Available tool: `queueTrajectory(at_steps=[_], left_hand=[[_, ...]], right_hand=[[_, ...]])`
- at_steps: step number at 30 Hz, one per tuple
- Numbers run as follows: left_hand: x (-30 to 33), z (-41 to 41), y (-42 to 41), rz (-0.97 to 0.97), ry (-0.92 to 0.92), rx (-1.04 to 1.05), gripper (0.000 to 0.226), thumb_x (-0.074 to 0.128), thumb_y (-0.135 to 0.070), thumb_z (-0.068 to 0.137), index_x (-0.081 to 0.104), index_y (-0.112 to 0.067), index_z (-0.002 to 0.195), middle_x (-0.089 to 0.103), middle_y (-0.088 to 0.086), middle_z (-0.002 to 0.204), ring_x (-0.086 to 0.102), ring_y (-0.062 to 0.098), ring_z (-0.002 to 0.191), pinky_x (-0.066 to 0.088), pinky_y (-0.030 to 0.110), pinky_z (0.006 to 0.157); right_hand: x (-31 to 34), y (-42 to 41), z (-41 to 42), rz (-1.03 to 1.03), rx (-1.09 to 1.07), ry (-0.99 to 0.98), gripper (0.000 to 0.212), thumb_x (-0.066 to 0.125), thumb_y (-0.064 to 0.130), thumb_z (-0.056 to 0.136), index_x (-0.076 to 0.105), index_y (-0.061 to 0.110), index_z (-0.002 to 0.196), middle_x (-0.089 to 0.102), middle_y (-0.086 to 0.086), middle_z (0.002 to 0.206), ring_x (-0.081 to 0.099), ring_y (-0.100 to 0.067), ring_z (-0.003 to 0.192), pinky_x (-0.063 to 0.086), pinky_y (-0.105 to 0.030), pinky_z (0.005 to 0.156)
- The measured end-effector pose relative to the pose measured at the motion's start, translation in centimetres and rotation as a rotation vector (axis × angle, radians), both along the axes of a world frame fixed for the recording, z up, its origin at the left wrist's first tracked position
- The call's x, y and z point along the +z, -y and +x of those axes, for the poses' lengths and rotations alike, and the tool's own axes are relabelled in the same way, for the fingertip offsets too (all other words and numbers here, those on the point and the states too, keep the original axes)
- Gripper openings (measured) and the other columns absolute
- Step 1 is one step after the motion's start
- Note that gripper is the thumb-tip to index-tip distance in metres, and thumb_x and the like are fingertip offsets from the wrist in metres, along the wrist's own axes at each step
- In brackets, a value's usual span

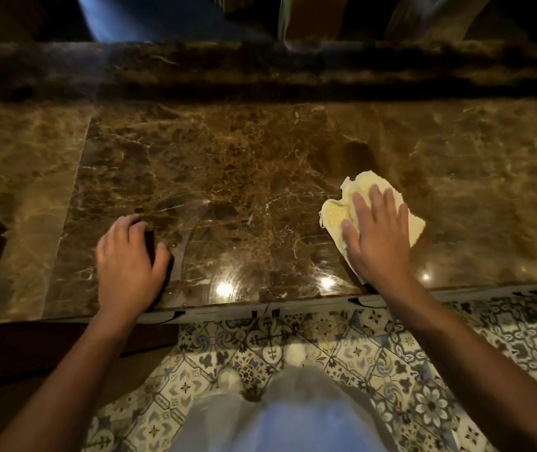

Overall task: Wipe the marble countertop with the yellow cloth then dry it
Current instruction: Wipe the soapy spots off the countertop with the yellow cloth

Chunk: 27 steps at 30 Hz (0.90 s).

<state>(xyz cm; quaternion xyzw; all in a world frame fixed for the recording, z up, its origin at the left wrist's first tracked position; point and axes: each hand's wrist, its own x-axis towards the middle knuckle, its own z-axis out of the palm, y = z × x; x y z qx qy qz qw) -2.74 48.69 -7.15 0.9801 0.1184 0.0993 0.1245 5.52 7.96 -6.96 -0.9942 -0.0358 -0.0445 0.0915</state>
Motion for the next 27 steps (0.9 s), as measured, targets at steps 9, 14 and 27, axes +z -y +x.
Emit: queueTrajectory(at_steps=[9, 14, 27], left_hand=[[0.1, 0.1, 0.1, -0.026, -0.065, 0.058, 0.066, 0.04, -0.048, 0.099, 0.044, -0.005, 0.149, 0.035, 0.02, 0.165, 0.023, 0.035, 0.158, 0.015, 0.054, 0.128], [0.3, 0.2, 0.0, -0.036, -0.067, 0.055, 0.059, 0.051, -0.04, 0.102, 0.044, -0.006, 0.149, 0.035, 0.019, 0.165, 0.022, 0.035, 0.158, 0.014, 0.053, 0.128], [0.8, -1.2, -3.0, 0.018, -0.106, 0.013, 0.06, 0.052, -0.049, 0.103, 0.045, -0.017, 0.153, 0.029, 0.013, 0.17, 0.013, 0.033, 0.161, 0.008, 0.06, 0.125]], right_hand=[[0.4, -6.3, 6.3, -0.037, -0.04, -0.107, 0.068, 0.034, 0.056, 0.103, 0.023, 0.025, 0.162, 0.014, -0.015, 0.172, 0.006, -0.037, 0.159, 0.002, -0.056, 0.127], [1.0, -12.8, 3.6, 0.03, 0.335, -0.097, 0.061, 0.04, 0.045, 0.104, 0.033, 0.022, 0.16, 0.023, -0.014, 0.17, 0.013, -0.033, 0.159, 0.005, -0.051, 0.128], [2.3, -9.7, -5.4, 0.397, 0.58, -0.017, 0.044, 0.067, -0.002, 0.086, 0.072, 0.017, 0.124, 0.064, -0.008, 0.141, 0.055, -0.03, 0.127, 0.044, -0.045, 0.104]])
